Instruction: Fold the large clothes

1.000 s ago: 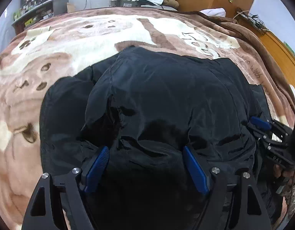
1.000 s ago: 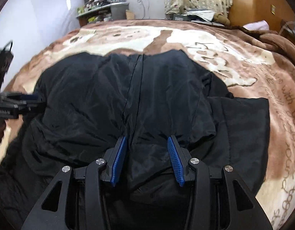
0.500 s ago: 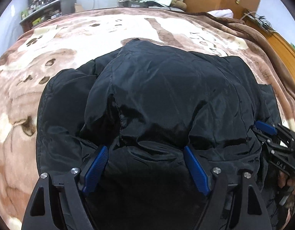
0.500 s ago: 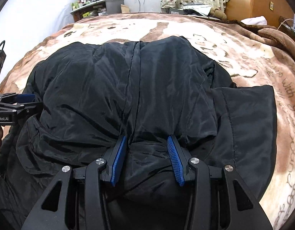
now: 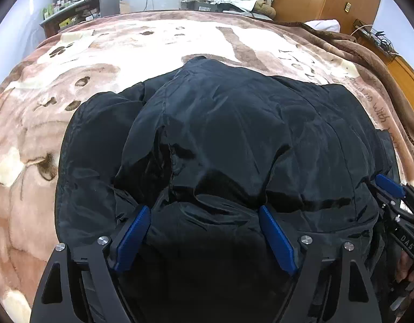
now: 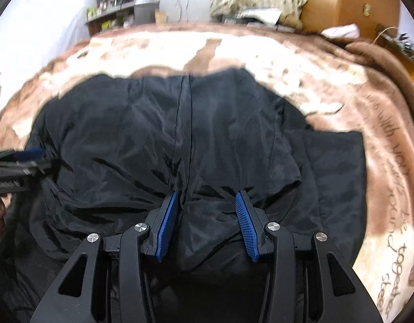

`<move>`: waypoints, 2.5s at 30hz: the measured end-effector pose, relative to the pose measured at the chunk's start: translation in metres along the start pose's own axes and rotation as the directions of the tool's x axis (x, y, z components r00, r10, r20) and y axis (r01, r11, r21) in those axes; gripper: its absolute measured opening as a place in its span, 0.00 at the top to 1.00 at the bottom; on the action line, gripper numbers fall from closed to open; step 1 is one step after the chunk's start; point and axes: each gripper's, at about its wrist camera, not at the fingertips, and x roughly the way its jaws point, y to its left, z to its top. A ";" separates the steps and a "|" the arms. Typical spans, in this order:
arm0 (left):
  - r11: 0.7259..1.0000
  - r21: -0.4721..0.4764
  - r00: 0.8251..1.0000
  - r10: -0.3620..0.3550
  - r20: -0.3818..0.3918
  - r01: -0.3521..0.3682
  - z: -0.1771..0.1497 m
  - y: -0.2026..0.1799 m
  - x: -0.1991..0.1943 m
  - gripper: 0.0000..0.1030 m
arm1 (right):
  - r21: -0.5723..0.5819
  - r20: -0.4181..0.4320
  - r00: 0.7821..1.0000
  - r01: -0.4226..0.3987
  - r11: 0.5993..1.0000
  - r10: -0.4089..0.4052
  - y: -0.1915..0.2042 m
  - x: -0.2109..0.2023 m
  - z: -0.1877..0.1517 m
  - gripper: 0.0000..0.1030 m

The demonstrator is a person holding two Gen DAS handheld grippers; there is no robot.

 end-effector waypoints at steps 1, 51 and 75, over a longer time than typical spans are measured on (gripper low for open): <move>1.000 0.002 1.000 -0.002 0.002 0.002 0.000 0.000 0.001 0.18 | -0.008 -0.006 1.000 0.004 1.000 -0.004 0.001 0.004 -0.002 0.56; 0.976 -0.194 0.993 -0.106 -0.044 0.096 -0.307 0.097 -0.226 0.11 | 0.284 0.006 0.998 0.052 0.958 -0.056 -0.078 -0.286 -0.280 0.34; 0.961 -0.254 0.983 -0.143 -0.112 0.111 -0.294 0.070 -0.152 0.14 | 0.363 -0.076 0.992 -0.065 0.929 0.099 -0.073 -0.190 -0.268 0.34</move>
